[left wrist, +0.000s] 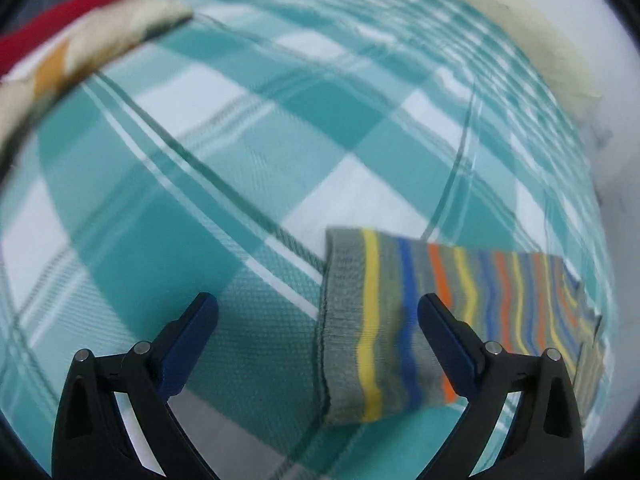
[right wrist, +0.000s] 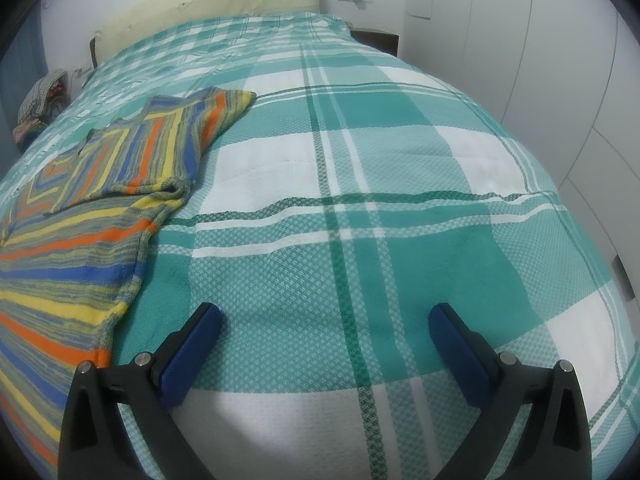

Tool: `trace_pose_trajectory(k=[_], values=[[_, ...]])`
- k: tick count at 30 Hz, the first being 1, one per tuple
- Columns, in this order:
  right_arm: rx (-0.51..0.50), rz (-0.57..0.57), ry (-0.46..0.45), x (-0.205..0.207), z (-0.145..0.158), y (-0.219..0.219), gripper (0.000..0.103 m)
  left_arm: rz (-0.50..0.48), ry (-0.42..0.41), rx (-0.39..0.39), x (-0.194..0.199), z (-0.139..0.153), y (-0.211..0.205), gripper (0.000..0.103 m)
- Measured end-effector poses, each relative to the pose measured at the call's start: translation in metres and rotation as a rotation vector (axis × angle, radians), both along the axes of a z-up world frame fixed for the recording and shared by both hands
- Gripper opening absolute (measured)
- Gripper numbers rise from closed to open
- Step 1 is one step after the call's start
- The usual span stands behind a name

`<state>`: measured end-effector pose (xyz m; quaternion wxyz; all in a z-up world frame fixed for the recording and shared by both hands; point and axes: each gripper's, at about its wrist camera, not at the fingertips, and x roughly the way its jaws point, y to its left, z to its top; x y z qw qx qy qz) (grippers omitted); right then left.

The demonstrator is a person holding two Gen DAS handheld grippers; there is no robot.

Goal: Fold small clothes
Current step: 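Move the left gripper to the other sleeve cuff and grasp it, then fold the held sleeve across the sweater body with the left gripper, release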

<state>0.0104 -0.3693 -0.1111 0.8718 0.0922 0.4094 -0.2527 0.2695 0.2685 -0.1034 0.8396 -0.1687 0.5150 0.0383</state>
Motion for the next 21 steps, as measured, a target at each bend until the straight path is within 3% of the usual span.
trace_pose_trajectory(k=[2, 4, 5, 6, 7, 10, 14, 16, 18, 21], values=[[-0.007, -0.001, 0.005, 0.001, 0.0, 0.001, 0.103, -0.06, -0.029, 0.047, 0.001, 0.002, -0.014, 0.09], [-0.012, -0.001, 0.007, 0.002, -0.001, 0.001, 0.103, -0.122, -0.044, 0.041, 0.004, 0.003, -0.026, 0.065], [-0.013, -0.001, 0.008, 0.002, -0.001, 0.001, 0.103, -0.138, -0.033, 0.039, 0.006, 0.002, -0.03, 0.028], [-0.013, -0.001, 0.007, 0.002, -0.001, 0.001, 0.103, -0.14, -0.015, 0.034, 0.008, 0.0, -0.032, 0.005], [-0.012, 0.0, 0.006, 0.002, -0.001, 0.001, 0.103, -0.133, -0.006, 0.013, 0.01, 0.001, -0.033, 0.004], [-0.012, 0.0, 0.004, 0.002, -0.001, 0.001, 0.103, -0.13, -0.088, 0.048, 0.0, 0.04, -0.057, 0.004], [-0.013, -0.001, 0.007, 0.002, -0.001, 0.001, 0.103, -0.33, -0.216, 0.136, -0.015, 0.111, -0.144, 0.004], [-0.015, -0.001, 0.009, 0.003, -0.001, 0.001, 0.103, -0.43, -0.257, 0.161, -0.019, 0.131, -0.194, 0.004], [-0.015, -0.001, 0.009, 0.003, -0.001, 0.001, 0.103, -0.535, -0.282, 0.156, -0.024, 0.141, -0.248, 0.004], [-0.015, 0.0, 0.008, 0.003, -0.001, 0.001, 0.103, -0.683, -0.281, 0.127, -0.035, 0.128, -0.338, 0.004]])
